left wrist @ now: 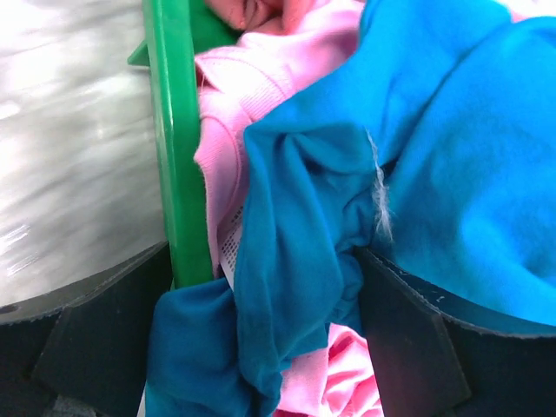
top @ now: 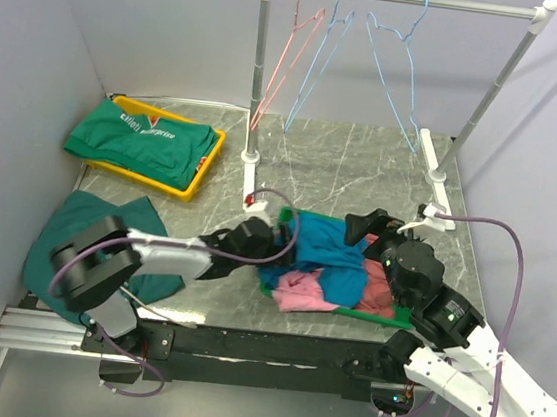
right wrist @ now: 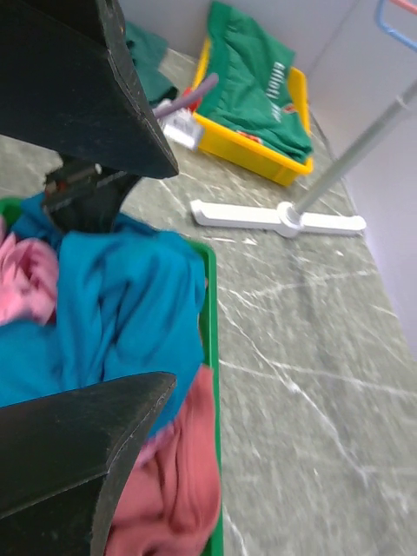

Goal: Place the t-shirt on the hanger
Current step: Move the bin to the center of the board.

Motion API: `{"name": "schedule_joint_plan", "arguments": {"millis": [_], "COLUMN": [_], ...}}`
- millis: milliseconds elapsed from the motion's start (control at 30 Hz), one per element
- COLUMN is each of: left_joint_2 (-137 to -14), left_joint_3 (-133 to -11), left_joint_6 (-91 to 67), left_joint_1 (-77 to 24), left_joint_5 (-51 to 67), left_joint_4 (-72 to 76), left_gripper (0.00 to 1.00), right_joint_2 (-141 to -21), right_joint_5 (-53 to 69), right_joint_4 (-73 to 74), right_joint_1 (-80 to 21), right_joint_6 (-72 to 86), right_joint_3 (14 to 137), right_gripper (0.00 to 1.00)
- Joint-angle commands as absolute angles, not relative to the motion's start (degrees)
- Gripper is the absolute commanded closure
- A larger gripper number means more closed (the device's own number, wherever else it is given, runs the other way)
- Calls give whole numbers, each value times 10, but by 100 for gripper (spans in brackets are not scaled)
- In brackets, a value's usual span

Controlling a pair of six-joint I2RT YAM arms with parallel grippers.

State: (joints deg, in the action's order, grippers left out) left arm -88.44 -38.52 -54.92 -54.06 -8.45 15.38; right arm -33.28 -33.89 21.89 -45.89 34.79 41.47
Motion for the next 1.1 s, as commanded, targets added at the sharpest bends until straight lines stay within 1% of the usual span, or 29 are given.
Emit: {"name": "schedule_joint_plan", "arguments": {"millis": [0,167,300,433,667,767,867,900,1033,1067], "left_joint_2": [-958,-1040,-1081,-1103,-1151,-1126,-1075,-1060,-998,-978], "left_joint_3": [-497,-578,-635,-660,-714,-698,-658,-631,-576,-558], "left_joint_6": [-533,-548,-561,-570,-581,-576,-569,-568,-569,-570], "left_joint_1": [-567,-598,-625,-656,-678,-676,-666,-659,-643,-641], "left_joint_5": [-44,-24,-17,-12,38,26,6,4,2,-21], "left_joint_4": [216,209,203,212,253,265,272,280,274,268], "left_gripper": [12,13,14,14,12,8,1,3,4,4], "right_joint_2": [-327,-326,-315,-307,-329,-355,-384,-392,-423,-428], "right_joint_5": [-402,-423,-427,-431,-429,-429,-429,-427,-396,-389], "right_joint_4": [240,270,286,300,308,321,346,369,431,456], "right_joint_1": [-461,-459,-458,-458,-457,-455,-449,-447,-418,-405], "right_joint_6": [342,345,347,353,365,367,371,374,387,391], "right_joint_3": [455,479,483,486,485,500,526,544,585,590], "right_gripper": [0,0,0,0,0,0,0,0,0,0]}}
